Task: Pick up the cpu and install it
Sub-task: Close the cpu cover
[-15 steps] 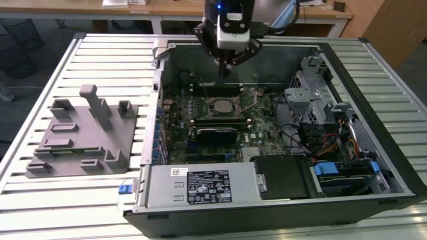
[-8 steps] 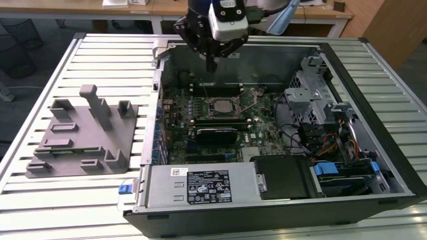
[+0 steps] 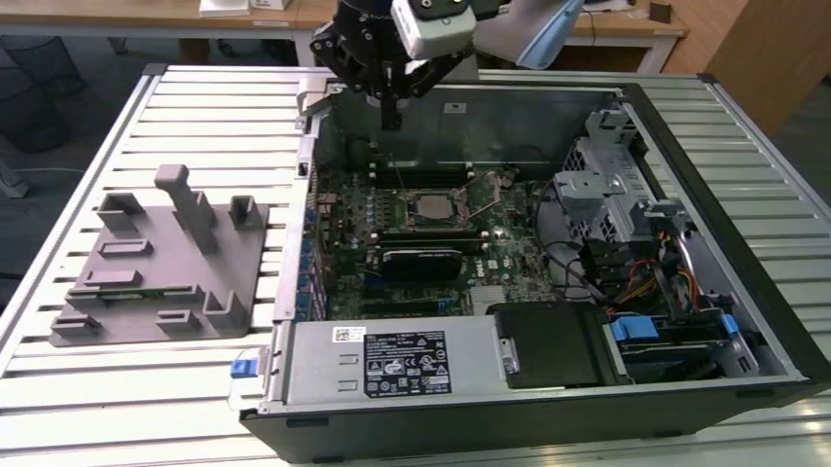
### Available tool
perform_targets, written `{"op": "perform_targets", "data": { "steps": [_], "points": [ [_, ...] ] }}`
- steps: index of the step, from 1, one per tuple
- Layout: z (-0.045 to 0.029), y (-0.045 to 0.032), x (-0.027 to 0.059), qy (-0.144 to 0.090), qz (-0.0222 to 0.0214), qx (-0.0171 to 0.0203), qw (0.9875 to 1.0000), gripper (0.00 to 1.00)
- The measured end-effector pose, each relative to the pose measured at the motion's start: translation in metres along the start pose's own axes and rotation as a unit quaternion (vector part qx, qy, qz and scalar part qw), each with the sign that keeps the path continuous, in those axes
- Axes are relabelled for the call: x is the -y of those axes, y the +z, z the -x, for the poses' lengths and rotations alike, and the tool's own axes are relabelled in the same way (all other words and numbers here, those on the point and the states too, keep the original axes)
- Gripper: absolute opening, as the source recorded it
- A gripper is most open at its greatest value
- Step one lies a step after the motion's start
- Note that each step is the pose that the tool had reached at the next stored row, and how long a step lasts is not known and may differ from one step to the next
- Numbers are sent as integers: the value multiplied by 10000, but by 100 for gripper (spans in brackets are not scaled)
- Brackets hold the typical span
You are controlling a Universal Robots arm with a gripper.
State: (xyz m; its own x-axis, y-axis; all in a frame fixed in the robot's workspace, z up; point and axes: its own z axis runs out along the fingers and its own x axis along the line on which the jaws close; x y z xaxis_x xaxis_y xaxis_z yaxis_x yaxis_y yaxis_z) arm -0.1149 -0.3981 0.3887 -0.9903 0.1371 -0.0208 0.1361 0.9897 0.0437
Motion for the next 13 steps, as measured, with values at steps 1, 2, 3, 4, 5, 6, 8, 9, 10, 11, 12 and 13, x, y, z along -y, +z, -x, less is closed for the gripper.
{"op": "perform_targets", "data": {
  "steps": [1, 2, 3, 4, 5, 6, 8, 9, 10, 11, 12, 13],
  "points": [
    [-16, -11, 4, -68, 3, 1, 10000, 11],
    [-30, -21, 7, -133, 5, 2, 9999, 11],
    [-41, -29, 10, -184, 6, 3, 9998, 11],
    [-50, -36, 12, -227, 8, 3, 9997, 11],
    [-58, -41, 13, -260, 9, 4, 9997, 11],
    [-63, -46, 14, -284, 9, 4, 9996, 11],
    [-67, -49, 15, -307, 10, 4, 9995, 11],
    [-67, -48, 15, -307, 11, 5, 9995, 11],
    [-67, -48, 15, -307, 11, 5, 9995, 11],
    [-68, -48, 15, -307, 11, 5, 9995, 11],
    [-68, -49, 16, -307, 10, 5, 9995, 11],
    [-68, -49, 16, -307, 11, 5, 9995, 11]
  ]
}}
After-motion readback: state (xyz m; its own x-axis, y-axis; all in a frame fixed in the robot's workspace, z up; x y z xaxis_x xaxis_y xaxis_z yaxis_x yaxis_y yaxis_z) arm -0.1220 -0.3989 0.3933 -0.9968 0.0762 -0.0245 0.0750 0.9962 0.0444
